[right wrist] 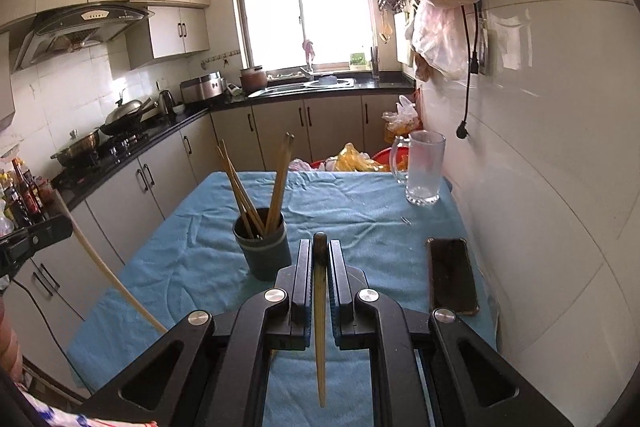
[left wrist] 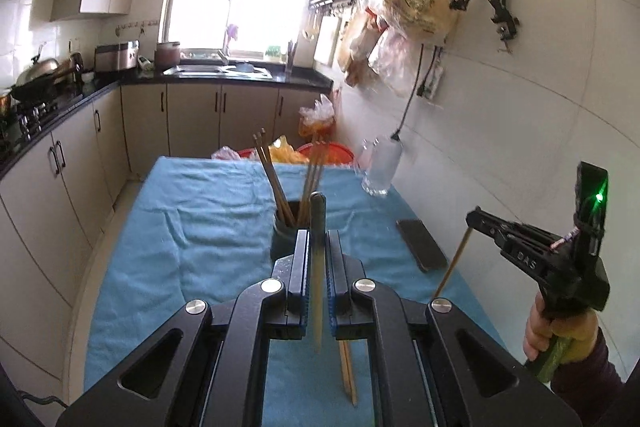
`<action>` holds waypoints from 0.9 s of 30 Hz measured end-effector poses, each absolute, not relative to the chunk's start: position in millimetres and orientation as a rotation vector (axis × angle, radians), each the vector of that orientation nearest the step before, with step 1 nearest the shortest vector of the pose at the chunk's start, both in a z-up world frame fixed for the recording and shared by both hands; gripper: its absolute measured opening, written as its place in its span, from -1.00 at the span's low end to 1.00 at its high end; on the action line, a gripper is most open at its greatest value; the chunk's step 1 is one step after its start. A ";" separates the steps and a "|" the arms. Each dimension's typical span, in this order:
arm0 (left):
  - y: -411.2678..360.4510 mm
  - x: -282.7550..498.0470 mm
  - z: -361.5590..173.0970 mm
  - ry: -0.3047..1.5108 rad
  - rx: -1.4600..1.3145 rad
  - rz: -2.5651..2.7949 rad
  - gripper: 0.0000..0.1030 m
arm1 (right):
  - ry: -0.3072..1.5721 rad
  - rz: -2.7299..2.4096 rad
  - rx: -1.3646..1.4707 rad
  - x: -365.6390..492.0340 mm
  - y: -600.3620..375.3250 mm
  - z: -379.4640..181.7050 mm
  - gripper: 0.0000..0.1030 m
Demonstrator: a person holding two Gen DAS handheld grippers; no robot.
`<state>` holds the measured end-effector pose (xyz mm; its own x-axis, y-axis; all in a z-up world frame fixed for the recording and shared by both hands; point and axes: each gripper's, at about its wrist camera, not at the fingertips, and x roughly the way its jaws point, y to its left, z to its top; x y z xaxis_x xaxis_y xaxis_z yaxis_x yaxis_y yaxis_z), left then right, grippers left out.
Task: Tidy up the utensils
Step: 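Lift both chopsticks and carry them above the black holder, then lower both chopsticks into the holder and open both grippers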
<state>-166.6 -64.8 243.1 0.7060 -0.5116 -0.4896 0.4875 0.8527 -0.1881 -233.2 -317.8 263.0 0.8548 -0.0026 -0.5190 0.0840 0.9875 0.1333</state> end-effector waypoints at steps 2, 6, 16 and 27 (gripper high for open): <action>-66.9 -156.1 248.4 0.549 -0.052 -0.547 -0.87 | 0.536 -0.037 0.157 -225.8 -316.6 268.3 -0.86; -71.1 -134.1 259.3 0.535 -0.070 -0.541 -0.87 | 0.514 -0.017 0.171 -205.4 -316.2 283.1 -0.86; -100.7 -58.2 291.3 0.486 -0.113 -0.503 -0.87 | 0.399 0.039 0.235 -137.7 -311.5 339.8 -0.86; -136.5 22.0 278.4 0.528 -0.087 -0.460 -0.87 | 0.407 0.029 0.211 -60.1 -292.4 331.9 -0.86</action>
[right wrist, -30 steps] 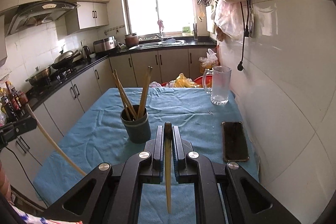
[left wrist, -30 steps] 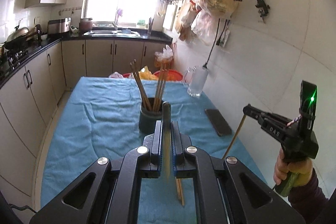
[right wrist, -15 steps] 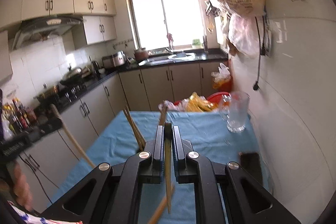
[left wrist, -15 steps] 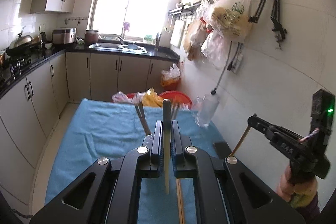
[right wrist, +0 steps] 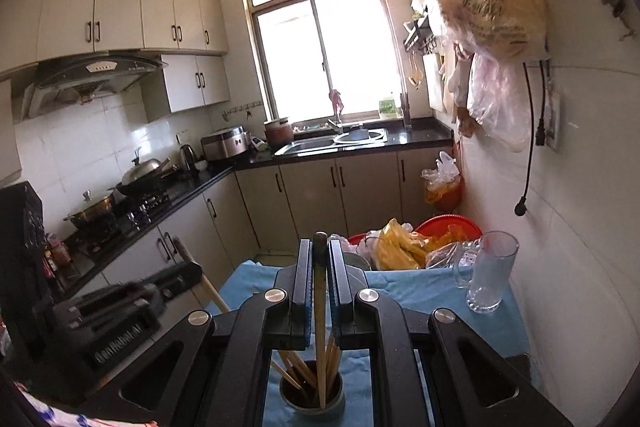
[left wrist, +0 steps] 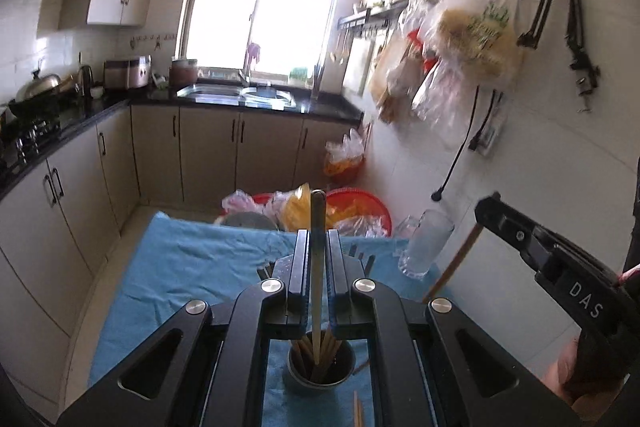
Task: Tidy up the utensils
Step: 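Lower both chopsticks into the holder and open both grippers, then move both grippers back to the last chopsticks on the towel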
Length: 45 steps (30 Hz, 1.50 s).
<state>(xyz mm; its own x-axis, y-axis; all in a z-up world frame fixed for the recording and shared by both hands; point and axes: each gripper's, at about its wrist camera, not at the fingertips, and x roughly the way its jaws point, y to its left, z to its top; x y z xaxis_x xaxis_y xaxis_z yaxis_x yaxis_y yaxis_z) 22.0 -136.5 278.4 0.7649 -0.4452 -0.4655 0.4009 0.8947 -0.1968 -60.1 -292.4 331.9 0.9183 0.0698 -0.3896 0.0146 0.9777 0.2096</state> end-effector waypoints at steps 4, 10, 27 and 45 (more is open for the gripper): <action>-142.5 46.3 247.1 0.623 -0.109 -0.478 -0.87 | 0.468 0.021 0.220 -35.3 -293.3 304.9 -0.86; -147.4 58.6 219.1 0.690 -0.105 -0.491 -0.87 | 0.565 0.033 0.261 -6.2 -301.5 268.4 -0.86; -109.5 21.3 219.5 0.667 -0.162 -0.495 -0.40 | 0.666 0.136 0.396 42.2 -306.1 239.1 -0.65; -37.1 -44.3 163.4 0.723 -0.157 -0.304 -0.12 | 0.862 0.066 0.268 -98.1 -314.7 138.2 -0.29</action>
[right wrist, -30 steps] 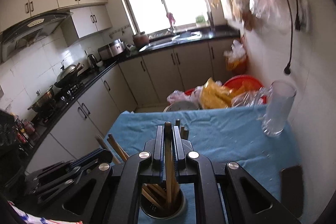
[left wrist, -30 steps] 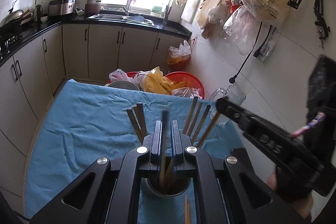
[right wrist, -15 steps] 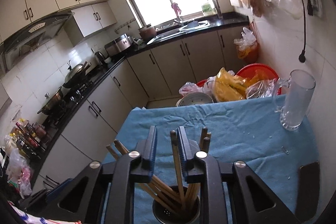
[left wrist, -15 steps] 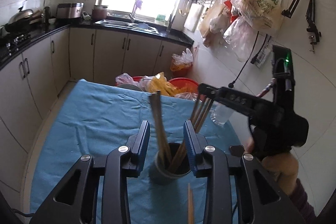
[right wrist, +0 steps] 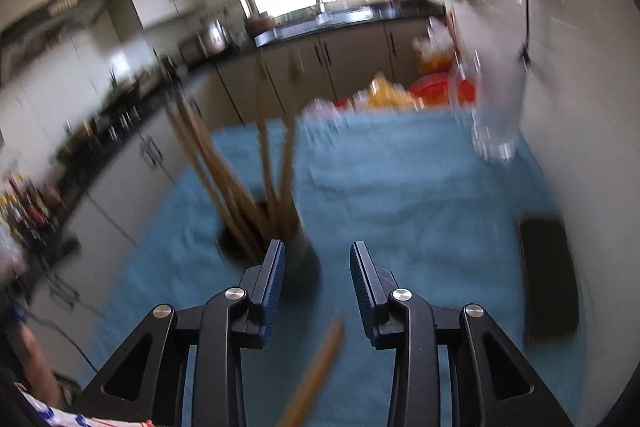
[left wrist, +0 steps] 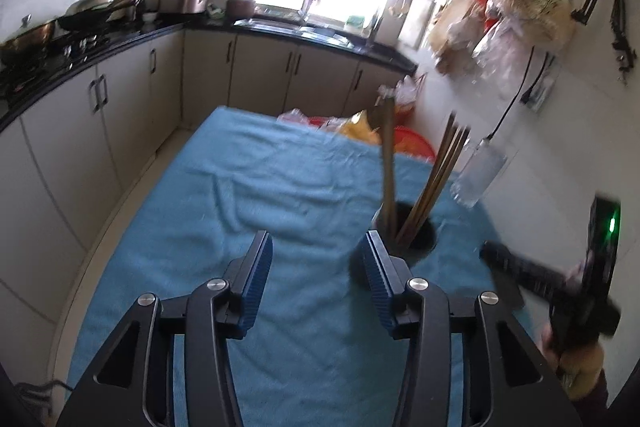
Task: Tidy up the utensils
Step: 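Move both grippers back to the last chopsticks on the towel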
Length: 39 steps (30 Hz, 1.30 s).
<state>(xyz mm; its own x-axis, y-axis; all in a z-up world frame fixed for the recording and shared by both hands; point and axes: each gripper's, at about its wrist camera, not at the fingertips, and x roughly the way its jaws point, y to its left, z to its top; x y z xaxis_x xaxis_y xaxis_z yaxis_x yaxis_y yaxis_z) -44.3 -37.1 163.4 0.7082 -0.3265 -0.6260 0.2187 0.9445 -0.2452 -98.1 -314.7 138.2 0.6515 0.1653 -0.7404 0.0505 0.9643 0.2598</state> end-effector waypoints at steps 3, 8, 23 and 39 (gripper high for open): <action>-35.9 -54.0 137.1 0.776 -0.135 -0.285 -0.12 | 0.955 0.092 0.269 -120.0 -307.7 99.7 -0.32; -41.4 -66.6 99.5 0.875 -0.109 -0.281 -0.12 | 1.048 0.134 0.258 -150.2 -289.4 57.7 -0.52; -39.7 -84.6 86.5 0.889 -0.100 -0.289 -0.12 | 1.037 0.128 0.145 -160.4 -250.1 62.0 -0.53; -52.4 -90.8 79.0 0.916 -0.080 -0.322 -0.12 | 1.078 0.085 0.144 -140.4 -235.3 64.0 -0.61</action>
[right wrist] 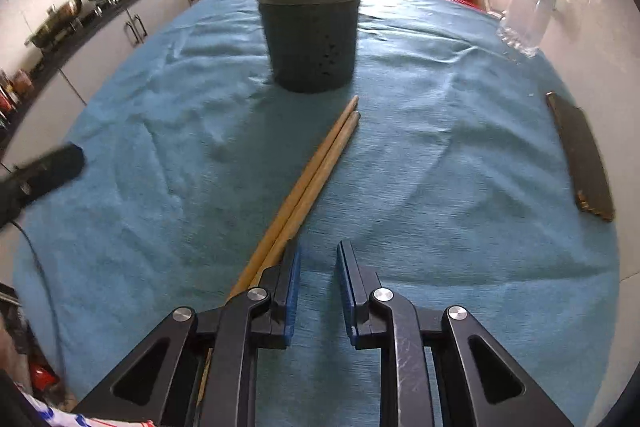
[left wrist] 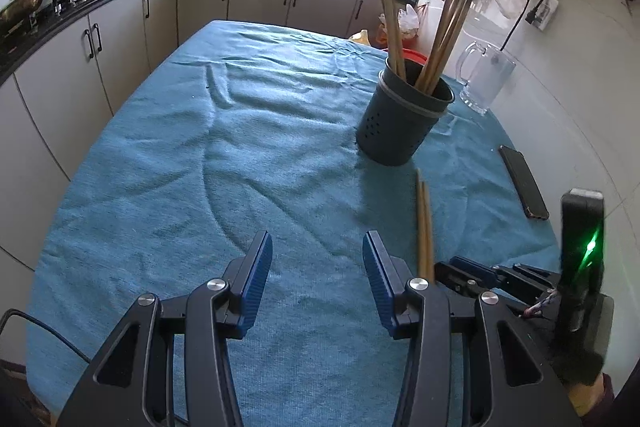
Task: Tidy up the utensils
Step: 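Move both grippers back to the last chopsticks on the towel, then close the right gripper on a chopstick while the left gripper grasps another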
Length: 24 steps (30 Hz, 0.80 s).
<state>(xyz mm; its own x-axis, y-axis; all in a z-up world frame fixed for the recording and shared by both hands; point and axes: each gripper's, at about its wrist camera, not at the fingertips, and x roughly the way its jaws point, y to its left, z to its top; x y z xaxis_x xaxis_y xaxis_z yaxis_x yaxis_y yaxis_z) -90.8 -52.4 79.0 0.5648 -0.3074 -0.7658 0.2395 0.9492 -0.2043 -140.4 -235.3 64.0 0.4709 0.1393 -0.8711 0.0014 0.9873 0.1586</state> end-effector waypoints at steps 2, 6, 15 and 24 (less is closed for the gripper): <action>-50.0 -90.5 78.5 0.919 -0.082 -0.314 -0.12 | 1.056 0.094 0.168 -142.4 -237.3 68.3 -0.61; -42.1 -88.1 78.1 0.922 -0.096 -0.296 -0.12 | 1.038 0.120 0.219 -145.0 -239.4 69.7 -0.61; -44.0 -90.9 77.1 0.927 -0.097 -0.309 -0.12 | 1.094 0.042 0.075 -144.9 -232.3 61.1 -0.64; -77.1 -97.1 72.0 0.952 -0.057 -0.402 -0.12 | 1.137 -0.099 0.068 -169.5 -301.9 62.2 -0.64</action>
